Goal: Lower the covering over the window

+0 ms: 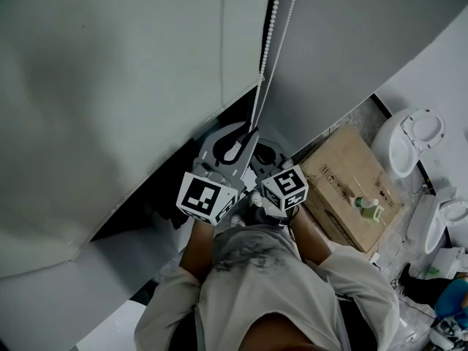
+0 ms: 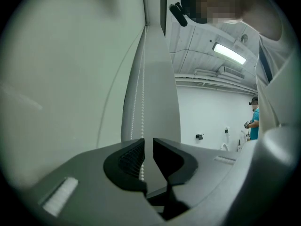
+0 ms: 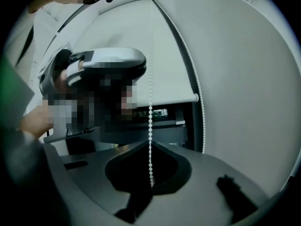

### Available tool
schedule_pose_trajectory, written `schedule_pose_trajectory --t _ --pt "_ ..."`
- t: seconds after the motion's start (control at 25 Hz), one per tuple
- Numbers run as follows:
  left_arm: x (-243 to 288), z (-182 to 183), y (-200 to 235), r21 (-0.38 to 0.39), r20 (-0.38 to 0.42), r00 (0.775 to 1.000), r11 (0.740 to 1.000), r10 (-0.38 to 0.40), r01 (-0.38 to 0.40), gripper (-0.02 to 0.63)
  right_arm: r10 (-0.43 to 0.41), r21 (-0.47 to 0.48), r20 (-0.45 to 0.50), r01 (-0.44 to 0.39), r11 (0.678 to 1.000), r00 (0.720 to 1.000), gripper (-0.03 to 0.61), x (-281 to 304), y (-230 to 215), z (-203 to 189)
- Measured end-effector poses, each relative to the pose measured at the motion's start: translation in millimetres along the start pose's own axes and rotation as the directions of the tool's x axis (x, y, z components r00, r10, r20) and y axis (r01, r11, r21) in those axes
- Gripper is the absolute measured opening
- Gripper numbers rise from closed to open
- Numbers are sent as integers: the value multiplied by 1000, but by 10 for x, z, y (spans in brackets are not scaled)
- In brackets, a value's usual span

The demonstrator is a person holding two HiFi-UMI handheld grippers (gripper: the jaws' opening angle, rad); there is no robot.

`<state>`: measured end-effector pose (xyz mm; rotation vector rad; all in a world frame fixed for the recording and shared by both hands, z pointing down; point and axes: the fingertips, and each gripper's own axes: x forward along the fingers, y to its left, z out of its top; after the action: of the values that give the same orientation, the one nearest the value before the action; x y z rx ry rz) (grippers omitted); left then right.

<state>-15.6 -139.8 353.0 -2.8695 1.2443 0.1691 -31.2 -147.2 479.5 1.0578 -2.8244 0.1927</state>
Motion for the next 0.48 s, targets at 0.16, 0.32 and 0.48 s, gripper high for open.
schedule_pose_trajectory --t 0.16,0.32,0.48 --pt "-9 -67 29 -12 -10 1000 1000 26 -26 64 -26 -5 12 26 1000 1000 23 -19 -77 15" --pt "-33 -130 25 -22 -22 999 999 29 -30 64 -51 -23 -4 51 998 999 23 -28 -148 -20" --pt "-80 -163 32 -29 -30 999 999 38 -39 64 -66 -35 10 67 997 998 106 -42 -181 10"
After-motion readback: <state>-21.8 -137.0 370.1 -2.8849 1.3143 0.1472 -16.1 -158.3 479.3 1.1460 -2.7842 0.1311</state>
